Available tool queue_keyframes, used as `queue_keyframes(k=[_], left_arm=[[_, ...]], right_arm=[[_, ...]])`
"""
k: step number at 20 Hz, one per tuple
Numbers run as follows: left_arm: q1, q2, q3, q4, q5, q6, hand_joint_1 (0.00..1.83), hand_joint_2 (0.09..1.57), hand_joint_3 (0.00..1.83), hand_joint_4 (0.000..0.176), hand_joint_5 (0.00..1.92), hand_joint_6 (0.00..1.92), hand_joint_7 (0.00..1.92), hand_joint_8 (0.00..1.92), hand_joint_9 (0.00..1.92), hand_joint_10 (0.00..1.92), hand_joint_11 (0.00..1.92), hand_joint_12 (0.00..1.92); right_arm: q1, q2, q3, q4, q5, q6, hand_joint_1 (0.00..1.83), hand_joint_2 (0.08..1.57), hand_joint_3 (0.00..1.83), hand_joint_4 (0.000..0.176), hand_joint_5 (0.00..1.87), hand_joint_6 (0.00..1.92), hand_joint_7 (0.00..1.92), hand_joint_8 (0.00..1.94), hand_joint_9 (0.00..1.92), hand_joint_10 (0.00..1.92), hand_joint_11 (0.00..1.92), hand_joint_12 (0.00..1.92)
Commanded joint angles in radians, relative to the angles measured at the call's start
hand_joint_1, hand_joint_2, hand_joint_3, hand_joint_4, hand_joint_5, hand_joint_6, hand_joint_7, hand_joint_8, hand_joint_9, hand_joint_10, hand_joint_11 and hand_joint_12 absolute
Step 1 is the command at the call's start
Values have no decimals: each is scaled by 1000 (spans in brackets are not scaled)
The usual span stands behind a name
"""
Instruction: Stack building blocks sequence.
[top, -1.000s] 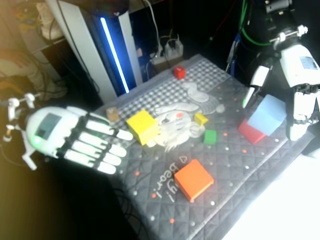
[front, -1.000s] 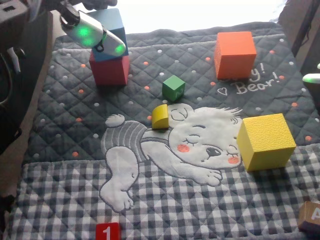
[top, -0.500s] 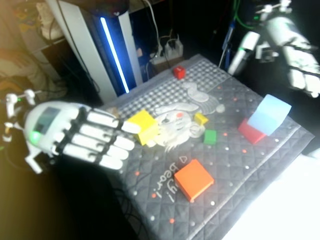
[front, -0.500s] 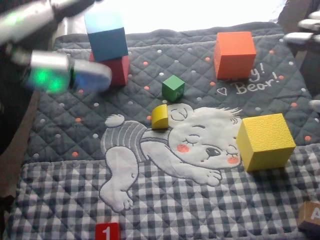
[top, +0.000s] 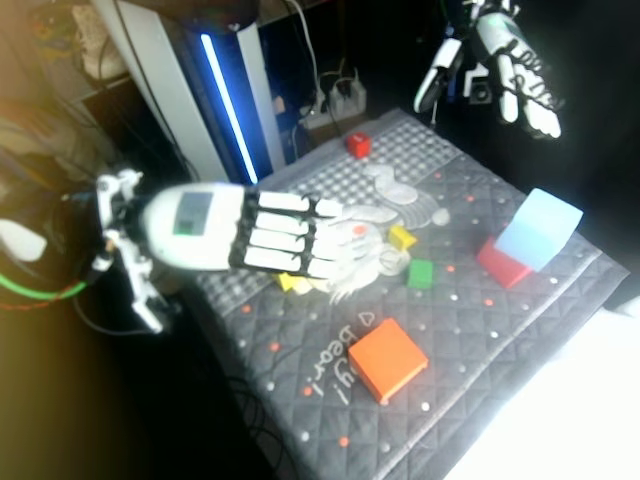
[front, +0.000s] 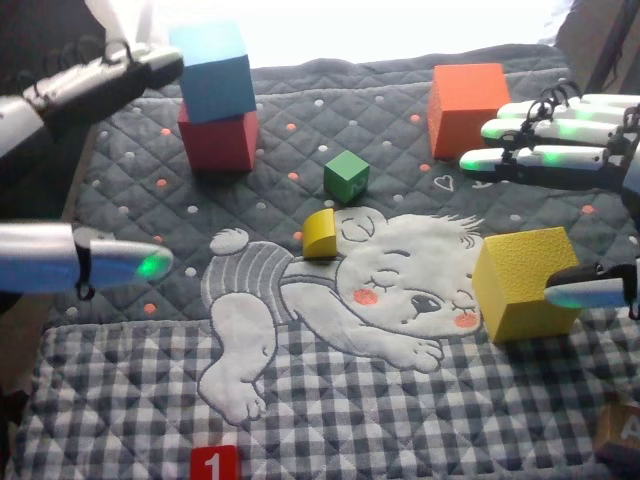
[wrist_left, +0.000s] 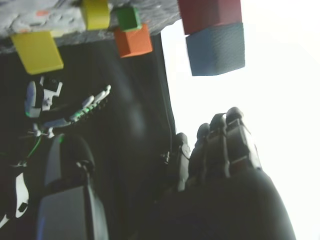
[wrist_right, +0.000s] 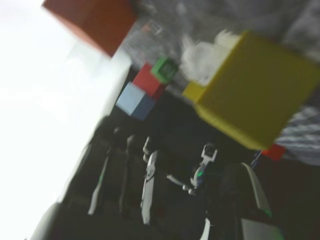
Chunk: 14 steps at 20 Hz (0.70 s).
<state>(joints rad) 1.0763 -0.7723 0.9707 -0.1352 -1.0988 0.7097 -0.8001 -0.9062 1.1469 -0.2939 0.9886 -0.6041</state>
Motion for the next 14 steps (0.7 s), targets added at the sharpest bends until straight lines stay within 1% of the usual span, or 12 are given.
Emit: queue_keyframes(k=[1, 3, 4, 5, 6, 7, 8, 9, 10, 11, 13, 14], left_arm=[[1, -3, 2, -38, -143, -10, 835, 939, 5, 111, 99, 6, 11, 3, 0, 0, 0, 0], [25, -8, 2, -58, -158, -17, 867, 931, 0, 116, 100, 5, 8, 1, 0, 0, 0, 0], [30, -9, 2, -64, -156, -17, 880, 934, 2, 118, 106, 7, 14, 3, 0, 0, 0, 0], [31, -9, 2, -67, -153, -18, 908, 947, 7, 79, 120, 11, 33, 10, 2, 1, 0, 0], [31, -12, 4, -67, -151, -20, 915, 950, 7, 71, 123, 11, 37, 11, 2, 1, 0, 0], [31, -14, 5, -67, -150, -22, 897, 952, 7, 75, 120, 8, 40, 10, 5, 2, 0, 0], [31, -16, 7, -67, -150, -26, 909, 951, 5, 84, 124, 9, 42, 9, 0, 0, 0, 0], [31, -18, 9, -67, -149, -30, 908, 949, 4, 92, 129, 9, 48, 10, 4, 2, 0, 0], [31, -20, 10, -67, -148, -33, 917, 951, 4, 92, 136, 11, 53, 11, 2, 1, 0, 0], [31, -20, 10, -67, -147, -33, 909, 962, 8, 88, 138, 10, 58, 11, 4, 1, 0, 0], [32, -22, 9, -67, -144, -34, 927, 966, 7, 89, 143, 9, 70, 11, 12, 4, 0, 0], [33, -22, 9, -67, -144, -35, 931, 964, 5, 96, 146, 9, 68, 9, 8, 2, 0, 0]], right_arm=[[13, -2, 1, 22, 91, 6, 493, 966, 0, 131, 200, 0, 191, 0, 164, 0, 221, 3], [8, -20, 7, 8, 68, 23, 494, 947, 0, 132, 197, 2, 221, 13, 201, 18, 242, 20], [7, -30, 11, 3, 56, 27, 508, 946, 0, 138, 195, 1, 217, 9, 193, 12, 238, 18], [7, -39, 14, -2, 45, 27, 503, 940, 0, 141, 181, 0, 199, 1, 182, 6, 260, 28], [7, -46, 17, -6, 32, 27, 501, 938, 0, 142, 178, 0, 195, 0, 179, 4, 264, 30], [7, -49, 19, -9, 21, 27, 503, 930, 0, 152, 175, 0, 229, 1, 251, 9, 352, 82], [7, -54, 23, -13, 5, 27, 537, 948, 0, 150, 170, 0, 253, 3, 292, 7, 337, 230], [7, -57, 27, -15, -6, 27, 636, 953, 1, 158, 183, 1, 252, 1, 314, 3, 223, 499], [7, -59, 31, -16, -19, 27, 677, 949, 1, 160, 191, 0, 260, 0, 334, 2, 149, 711], [7, -62, 34, -16, -26, 27, 648, 960, 0, 158, 204, 1, 262, 1, 325, 0, 82, 819], [8, -63, 40, -14, -33, 27, 657, 961, 0, 130, 248, 0, 308, 0, 356, 1, 65, 935], [8, -63, 41, -13, -33, 27, 636, 961, 0, 107, 270, 6, 325, 5, 373, 7, 75, 955]])
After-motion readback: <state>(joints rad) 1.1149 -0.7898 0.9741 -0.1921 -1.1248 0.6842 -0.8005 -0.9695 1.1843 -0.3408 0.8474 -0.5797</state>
